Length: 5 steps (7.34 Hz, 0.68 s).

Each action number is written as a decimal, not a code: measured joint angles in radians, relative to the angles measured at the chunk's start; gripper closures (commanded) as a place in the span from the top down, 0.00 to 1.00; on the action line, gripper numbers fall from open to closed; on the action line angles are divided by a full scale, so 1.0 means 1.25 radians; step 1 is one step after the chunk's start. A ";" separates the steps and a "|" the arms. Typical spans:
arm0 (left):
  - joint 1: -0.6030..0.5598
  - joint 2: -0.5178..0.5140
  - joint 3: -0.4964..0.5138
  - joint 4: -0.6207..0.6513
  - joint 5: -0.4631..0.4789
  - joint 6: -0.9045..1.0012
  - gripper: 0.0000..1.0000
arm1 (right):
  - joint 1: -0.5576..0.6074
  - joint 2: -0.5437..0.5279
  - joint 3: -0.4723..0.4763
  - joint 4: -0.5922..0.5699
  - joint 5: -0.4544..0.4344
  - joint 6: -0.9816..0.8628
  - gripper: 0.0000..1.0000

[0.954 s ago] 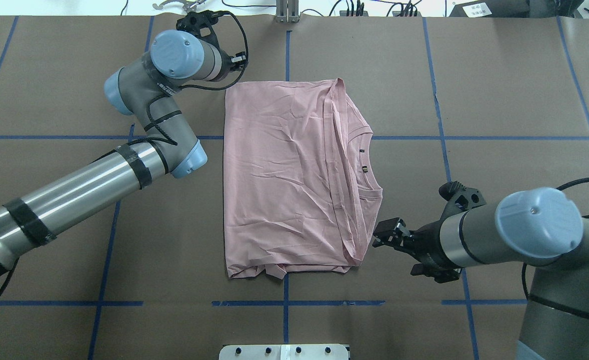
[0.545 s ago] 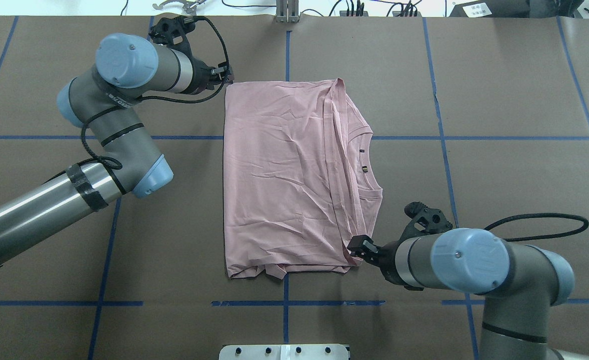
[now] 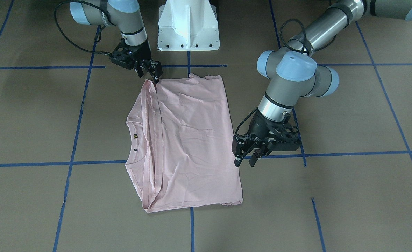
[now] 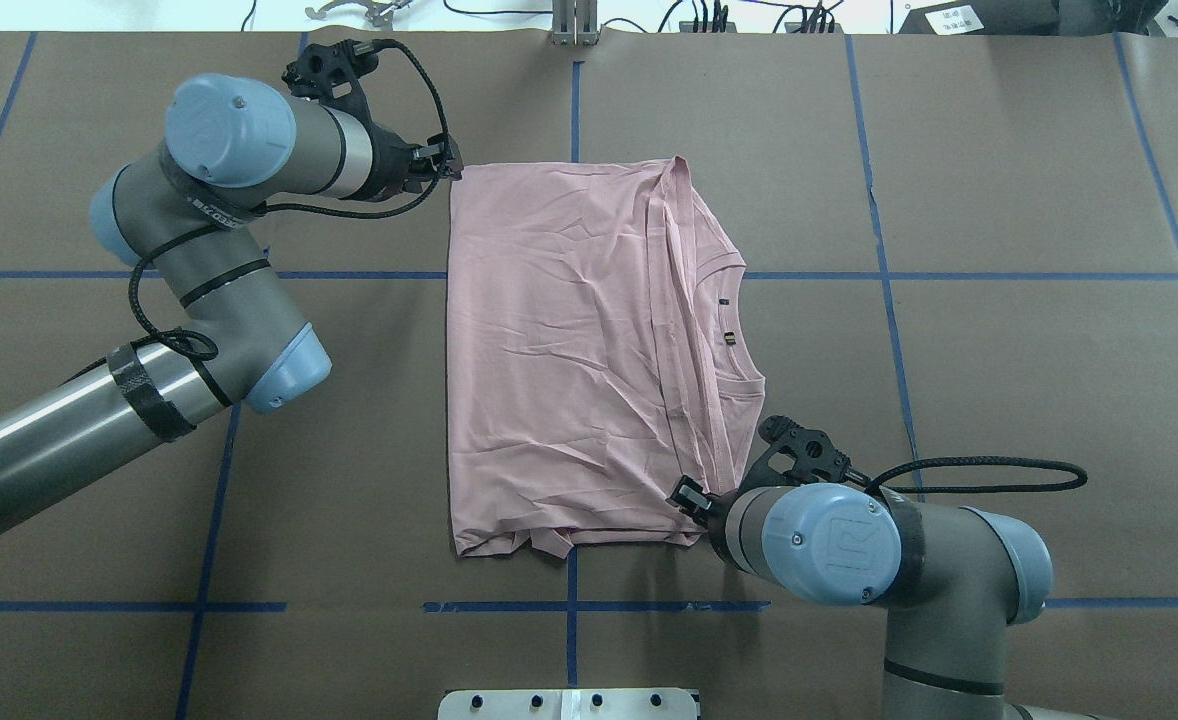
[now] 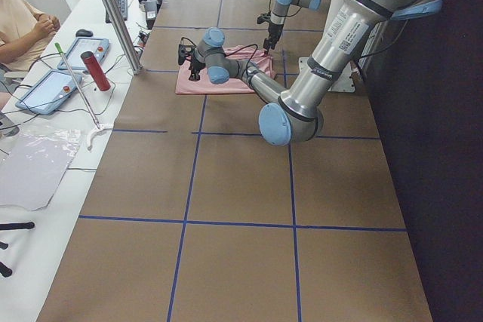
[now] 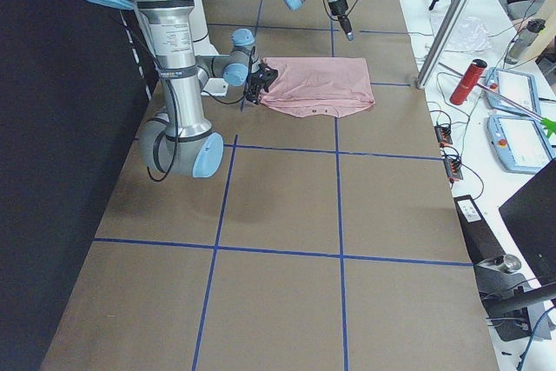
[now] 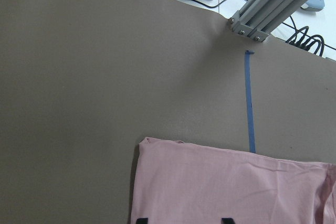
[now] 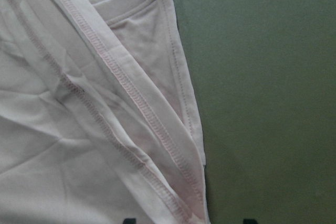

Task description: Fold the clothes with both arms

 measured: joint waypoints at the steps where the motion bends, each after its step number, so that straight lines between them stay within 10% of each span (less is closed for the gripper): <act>1: 0.000 0.000 0.000 0.001 0.000 -0.004 0.57 | 0.006 0.003 -0.004 -0.001 -0.009 0.000 0.70; 5: 0.002 -0.001 -0.001 0.001 0.000 -0.007 0.57 | 0.023 0.007 -0.020 0.000 -0.015 -0.001 0.65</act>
